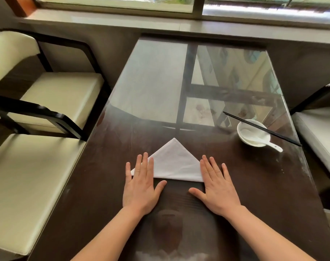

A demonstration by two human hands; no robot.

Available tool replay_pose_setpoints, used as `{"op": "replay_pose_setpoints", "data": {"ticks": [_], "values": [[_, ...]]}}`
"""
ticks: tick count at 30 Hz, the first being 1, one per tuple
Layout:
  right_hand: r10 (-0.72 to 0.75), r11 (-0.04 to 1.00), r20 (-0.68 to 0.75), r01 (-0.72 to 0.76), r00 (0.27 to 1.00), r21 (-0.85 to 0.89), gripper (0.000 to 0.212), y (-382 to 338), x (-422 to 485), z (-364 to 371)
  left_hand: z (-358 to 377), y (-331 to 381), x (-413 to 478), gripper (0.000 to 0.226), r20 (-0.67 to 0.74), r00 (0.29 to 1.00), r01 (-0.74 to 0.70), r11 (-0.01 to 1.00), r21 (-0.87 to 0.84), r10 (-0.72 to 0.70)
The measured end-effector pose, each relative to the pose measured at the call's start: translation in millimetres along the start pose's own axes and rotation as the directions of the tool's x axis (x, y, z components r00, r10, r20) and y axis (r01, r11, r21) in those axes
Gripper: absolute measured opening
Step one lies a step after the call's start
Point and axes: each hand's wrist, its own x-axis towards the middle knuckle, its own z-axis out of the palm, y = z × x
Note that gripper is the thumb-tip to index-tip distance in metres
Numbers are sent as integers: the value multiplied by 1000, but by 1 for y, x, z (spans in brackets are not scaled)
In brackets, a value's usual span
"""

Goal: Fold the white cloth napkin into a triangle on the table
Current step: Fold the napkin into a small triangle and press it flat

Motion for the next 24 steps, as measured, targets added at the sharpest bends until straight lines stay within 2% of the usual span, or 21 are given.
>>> {"op": "replay_pose_setpoints", "data": {"ticks": [2, 4, 7, 10, 12, 15, 19, 22, 24], "values": [[-8, 1000, 9, 8, 1000, 5, 107, 0, 0, 0, -4, 29, 7, 81, -25, 992, -125, 991, -41, 125], [-15, 1000, 36, 15, 999, 17, 110, 1, -1, 1, -1, 60, 19, 80, -19, 984, -180, 980, -88, 179], [-15, 1000, 70, 13, 997, 28, 115, 2, 0, -1, 7, 85, 34, 81, 75, 980, -180, 982, -53, 183], [-11, 1000, 117, 10, 993, 14, 120, 2, 0, -6, 12, 80, 39, 82, 131, 977, -169, 986, 6, 167], [-12, 1000, 127, 11, 992, 12, 122, 1, 0, -8, 10, 65, 41, 84, 144, 983, -115, 993, 6, 113], [-8, 1000, 122, 6, 992, 12, 122, 1, 1, -7, 4, 20, 44, 86, 101, 994, 38, 999, 29, -40], [-7, 1000, 110, 6, 994, 12, 121, 1, 0, -7, -2, -52, 33, 86, 95, 967, 230, 971, 62, -235], [1, 1000, 101, -2, 995, 11, 122, -1, 0, -9, -5, -71, 27, 87, 115, 960, 244, 964, 104, -255], [-1, 1000, 122, 1, 993, 1, 121, -2, 0, -10, -8, -67, 24, 86, 84, 962, 253, 965, 73, -259]]}}
